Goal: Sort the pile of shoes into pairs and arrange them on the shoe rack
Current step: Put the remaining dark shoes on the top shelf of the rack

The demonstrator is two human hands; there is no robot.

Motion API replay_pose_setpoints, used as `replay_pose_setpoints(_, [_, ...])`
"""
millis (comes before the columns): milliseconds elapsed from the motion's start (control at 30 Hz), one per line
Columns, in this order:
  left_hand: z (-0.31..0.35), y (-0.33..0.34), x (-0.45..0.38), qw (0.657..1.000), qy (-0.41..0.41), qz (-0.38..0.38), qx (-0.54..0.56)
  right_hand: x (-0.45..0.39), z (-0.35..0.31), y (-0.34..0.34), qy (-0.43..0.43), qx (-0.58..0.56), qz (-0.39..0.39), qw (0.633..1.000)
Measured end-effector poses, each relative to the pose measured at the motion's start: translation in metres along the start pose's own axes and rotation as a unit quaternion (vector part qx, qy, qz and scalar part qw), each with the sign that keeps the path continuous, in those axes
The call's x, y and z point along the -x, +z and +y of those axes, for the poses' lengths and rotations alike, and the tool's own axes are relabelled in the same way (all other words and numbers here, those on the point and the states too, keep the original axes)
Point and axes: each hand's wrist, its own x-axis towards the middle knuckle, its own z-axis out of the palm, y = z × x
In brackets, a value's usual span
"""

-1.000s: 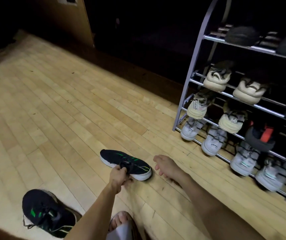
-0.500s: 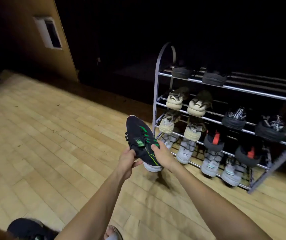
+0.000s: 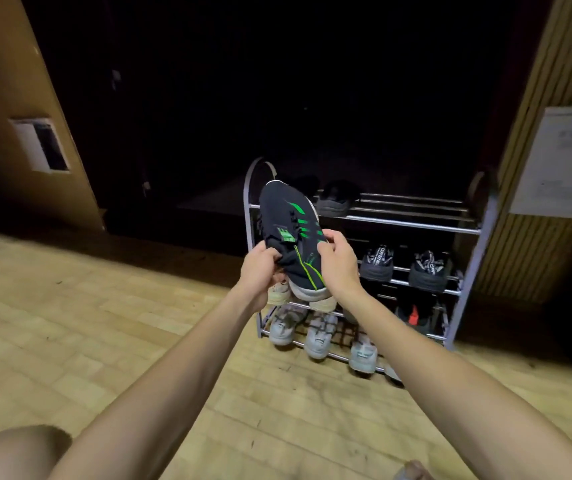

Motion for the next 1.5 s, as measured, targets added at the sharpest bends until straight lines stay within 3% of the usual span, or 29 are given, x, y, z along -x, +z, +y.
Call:
replay_pose_setpoints(333, [0.049, 0.094, -0.013, 0.997, 0.024, -0.068, 0.038, -0.058, -0.042, -0.078, 0.006, -0.028, 0.147, 0.989])
replay_pose_setpoints(733, [0.032, 0.183, -0.065, 0.992, -0.013, -0.127, -0.018, -0.148, -0.009, -0.143, 0.091, -0.070, 0.276, 0.954])
replay_pose_setpoints(967, [-0.007, 0.206, -0.081, 0.976, -0.083, -0.181, 0.090, -0.170, 0.030, -0.168, 0.132, -0.067, 0.299, 0.943])
replay_pose_setpoints(1133, [-0.019, 0.221, -0.080, 0.971, -0.078, -0.192, 0.120, -0.177, 0.029, -0.173, 0.141, -0.077, 0.307, 0.938])
replay_pose_setpoints(1500, [-0.033, 0.242, -0.077, 0.965, -0.069, -0.216, 0.132, -0.176, 0.034, -0.190, 0.140, 0.102, 0.297, 0.939])
